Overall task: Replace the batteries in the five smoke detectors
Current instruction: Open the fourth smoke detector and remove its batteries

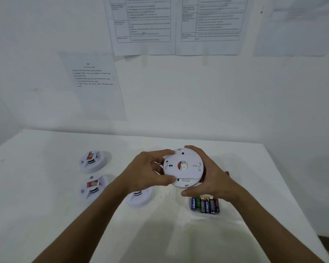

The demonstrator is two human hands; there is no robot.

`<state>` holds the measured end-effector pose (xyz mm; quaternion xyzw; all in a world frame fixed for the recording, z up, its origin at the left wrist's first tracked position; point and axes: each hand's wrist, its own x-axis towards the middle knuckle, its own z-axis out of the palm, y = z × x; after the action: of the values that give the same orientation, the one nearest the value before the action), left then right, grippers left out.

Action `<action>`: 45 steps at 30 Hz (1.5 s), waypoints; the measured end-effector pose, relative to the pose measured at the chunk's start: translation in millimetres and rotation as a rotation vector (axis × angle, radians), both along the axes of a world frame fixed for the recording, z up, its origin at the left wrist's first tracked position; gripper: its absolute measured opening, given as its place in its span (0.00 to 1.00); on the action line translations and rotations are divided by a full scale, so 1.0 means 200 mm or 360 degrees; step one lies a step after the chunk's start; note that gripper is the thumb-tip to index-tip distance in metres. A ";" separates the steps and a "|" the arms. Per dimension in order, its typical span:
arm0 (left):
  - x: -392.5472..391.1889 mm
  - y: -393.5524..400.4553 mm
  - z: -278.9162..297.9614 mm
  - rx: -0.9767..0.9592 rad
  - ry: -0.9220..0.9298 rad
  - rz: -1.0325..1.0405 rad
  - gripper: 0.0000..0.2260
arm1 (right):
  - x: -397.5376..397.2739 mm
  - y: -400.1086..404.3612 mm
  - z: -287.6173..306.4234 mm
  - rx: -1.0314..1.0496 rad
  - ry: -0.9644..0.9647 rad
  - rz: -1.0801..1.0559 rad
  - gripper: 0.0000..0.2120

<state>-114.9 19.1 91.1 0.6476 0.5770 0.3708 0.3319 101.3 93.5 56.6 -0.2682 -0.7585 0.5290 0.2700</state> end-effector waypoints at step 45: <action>0.11 -0.37 -0.66 -0.0327 0.0910 0.0493 0.27 | 0.34 -0.08 -0.24 -0.0110 -0.0075 -0.0122 0.47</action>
<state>-92.3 -55.1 -40.5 0.5931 0.7726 0.1602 0.1599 169.8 77.5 9.4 -0.3185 -0.7351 0.5377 0.2629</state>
